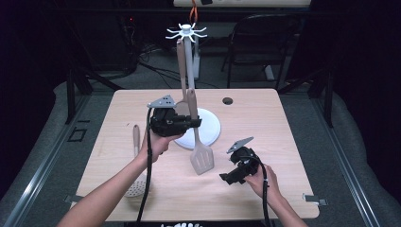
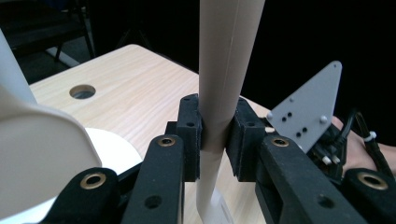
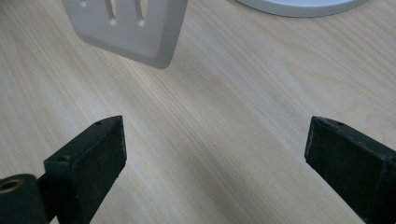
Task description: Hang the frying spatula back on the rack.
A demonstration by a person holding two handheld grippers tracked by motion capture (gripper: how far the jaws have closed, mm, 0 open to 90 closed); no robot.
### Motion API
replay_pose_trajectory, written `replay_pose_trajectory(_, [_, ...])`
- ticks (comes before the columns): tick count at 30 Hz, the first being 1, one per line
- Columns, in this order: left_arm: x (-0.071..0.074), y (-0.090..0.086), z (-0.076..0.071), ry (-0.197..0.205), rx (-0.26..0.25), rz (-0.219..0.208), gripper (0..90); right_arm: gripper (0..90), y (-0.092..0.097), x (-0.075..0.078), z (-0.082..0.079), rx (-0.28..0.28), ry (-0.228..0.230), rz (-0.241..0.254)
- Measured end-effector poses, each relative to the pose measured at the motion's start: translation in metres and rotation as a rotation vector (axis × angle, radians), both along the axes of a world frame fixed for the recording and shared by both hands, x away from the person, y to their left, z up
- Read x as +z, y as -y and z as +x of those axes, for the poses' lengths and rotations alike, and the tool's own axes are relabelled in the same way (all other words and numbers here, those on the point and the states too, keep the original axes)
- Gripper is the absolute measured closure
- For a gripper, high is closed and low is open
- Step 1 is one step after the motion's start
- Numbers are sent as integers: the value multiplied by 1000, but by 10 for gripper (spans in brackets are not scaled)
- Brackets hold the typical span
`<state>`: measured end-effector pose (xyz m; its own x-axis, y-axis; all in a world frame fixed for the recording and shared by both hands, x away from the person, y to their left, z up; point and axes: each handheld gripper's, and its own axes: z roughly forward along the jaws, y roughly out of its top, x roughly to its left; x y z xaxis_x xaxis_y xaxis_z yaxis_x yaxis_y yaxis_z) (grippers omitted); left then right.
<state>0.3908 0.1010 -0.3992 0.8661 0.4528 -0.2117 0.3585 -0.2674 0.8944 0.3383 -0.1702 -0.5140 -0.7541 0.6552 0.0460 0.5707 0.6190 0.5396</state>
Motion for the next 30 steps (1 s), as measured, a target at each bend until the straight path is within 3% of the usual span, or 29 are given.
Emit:
replay_pose_trajectory(6, [15, 5, 8, 46, -2, 13, 768, 51, 0, 0, 0, 1, 6, 5])
replay_pose_trajectory(18, [37, 10, 26, 86, 15, 32, 768, 51, 1, 0, 1, 3, 7, -2])
replay_pose_trajectory(30, [57, 13, 46, 100, 22, 39, 767, 51, 2, 0, 1, 3, 4, -20])
